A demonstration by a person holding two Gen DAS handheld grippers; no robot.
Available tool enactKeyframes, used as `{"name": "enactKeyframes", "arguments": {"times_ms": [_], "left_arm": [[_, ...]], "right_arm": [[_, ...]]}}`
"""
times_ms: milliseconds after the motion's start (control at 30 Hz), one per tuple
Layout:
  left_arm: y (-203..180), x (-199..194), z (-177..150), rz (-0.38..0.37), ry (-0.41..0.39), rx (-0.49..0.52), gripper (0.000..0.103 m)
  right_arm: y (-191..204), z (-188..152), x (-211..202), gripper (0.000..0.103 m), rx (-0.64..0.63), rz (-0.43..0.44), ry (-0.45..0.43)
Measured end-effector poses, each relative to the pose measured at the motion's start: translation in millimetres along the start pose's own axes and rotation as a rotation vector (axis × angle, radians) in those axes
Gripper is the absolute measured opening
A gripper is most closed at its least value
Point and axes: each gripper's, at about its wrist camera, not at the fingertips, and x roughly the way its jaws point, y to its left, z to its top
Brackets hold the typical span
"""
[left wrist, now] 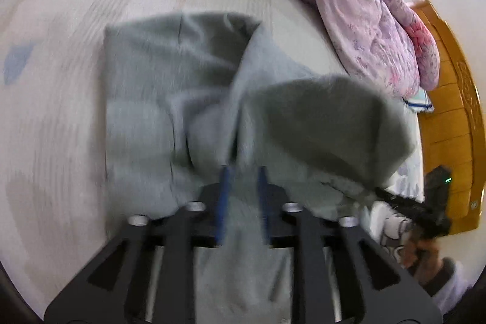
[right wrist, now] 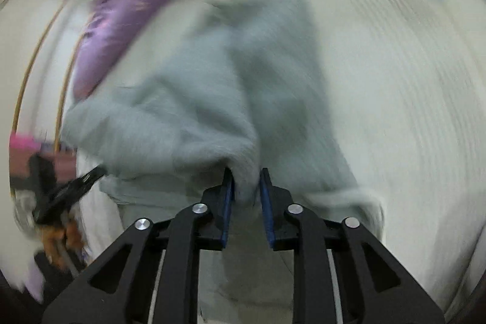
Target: Fold large clothes
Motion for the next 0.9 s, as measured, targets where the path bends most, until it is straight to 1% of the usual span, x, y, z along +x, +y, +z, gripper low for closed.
{"name": "enactKeyframes", "arguments": {"times_ms": [33,67,100,133,167,200,233,267,300,333,367,400,433,467,500,533,567,600,633,667,700,733,767,833,900], "left_arm": [[-2,-8,-8,-0.012,-0.014,-0.044,0.043],[-5,-17,-14,-0.040,-0.029,-0.073,0.044],[-9,-24,-21,-0.063,-0.051,-0.101,0.049],[-15,-34,-22,-0.077,-0.088,-0.135,0.051],[-21,-43,-21,-0.100,-0.127,-0.166,0.053],[-28,-47,-20,-0.117,-0.155,-0.189,0.055],[-33,-54,-17,-0.148,-0.195,-0.223,0.059],[-37,-54,-12,-0.163,-0.211,-0.251,0.073],[-42,-51,-11,-0.155,-0.203,-0.271,0.076],[-50,-39,-5,-0.135,-0.176,-0.275,0.075],[-56,-33,-3,-0.131,-0.169,-0.274,0.075],[-65,-25,3,-0.134,-0.161,-0.273,0.075],[-69,-20,2,-0.122,-0.151,-0.270,0.075],[-74,-10,1,-0.091,-0.136,-0.266,0.075],[-78,6,-3,-0.101,-0.113,-0.242,0.075],[-79,17,-7,-0.092,-0.092,-0.231,0.075],[-77,34,-14,-0.048,-0.046,-0.226,0.074],[-77,50,-22,-0.017,0.013,-0.229,0.072],[-74,65,-33,-0.015,0.061,-0.243,0.071],[-72,74,-45,0.021,0.074,-0.246,0.067],[-71,79,-55,0.040,0.079,-0.239,0.066],[-72,80,-61,0.044,0.077,-0.234,0.066],[-73,79,-67,0.051,0.073,-0.227,0.065],[-71,79,-77,0.052,0.082,-0.229,0.065],[-68,79,-80,0.029,0.087,-0.232,0.065]], "right_arm": [[0,-5,-4,0.025,0.028,0.015,0.003],[4,-8,-10,0.027,0.040,0.029,-0.004],[10,-9,-16,0.031,0.045,0.025,-0.020],[16,-9,-21,0.040,0.042,0.021,-0.034],[28,-8,-30,0.045,0.036,0.031,-0.057],[37,-6,-34,0.047,0.033,0.058,-0.075],[52,-3,-40,0.047,0.016,0.108,-0.101],[64,1,-39,0.047,0.000,0.101,-0.110],[74,7,-37,0.047,-0.011,0.088,-0.118],[80,13,-34,0.047,-0.008,0.091,-0.129],[84,18,-28,0.047,0.019,0.112,-0.126],[82,22,-21,0.047,0.040,0.126,-0.112],[82,24,-14,0.047,0.069,0.134,-0.117],[79,30,-9,0.047,0.081,0.141,-0.124],[74,30,-6,0.047,0.095,0.152,-0.130],[67,28,-6,0.047,0.108,0.153,-0.138],[61,32,1,0.047,0.119,0.133,-0.149],[56,34,10,0.047,0.128,0.103,-0.139],[41,32,26,0.045,0.174,0.102,-0.092],[30,25,33,0.041,0.203,0.107,-0.059],[19,20,42,0.023,0.222,0.082,-0.032],[12,15,45,0.005,0.212,0.040,-0.022],[7,10,46,0.001,0.217,0.034,-0.017],[-3,3,47,0.000,0.235,0.044,0.000],[-7,2,47,0.000,0.234,0.054,-0.003]]}}
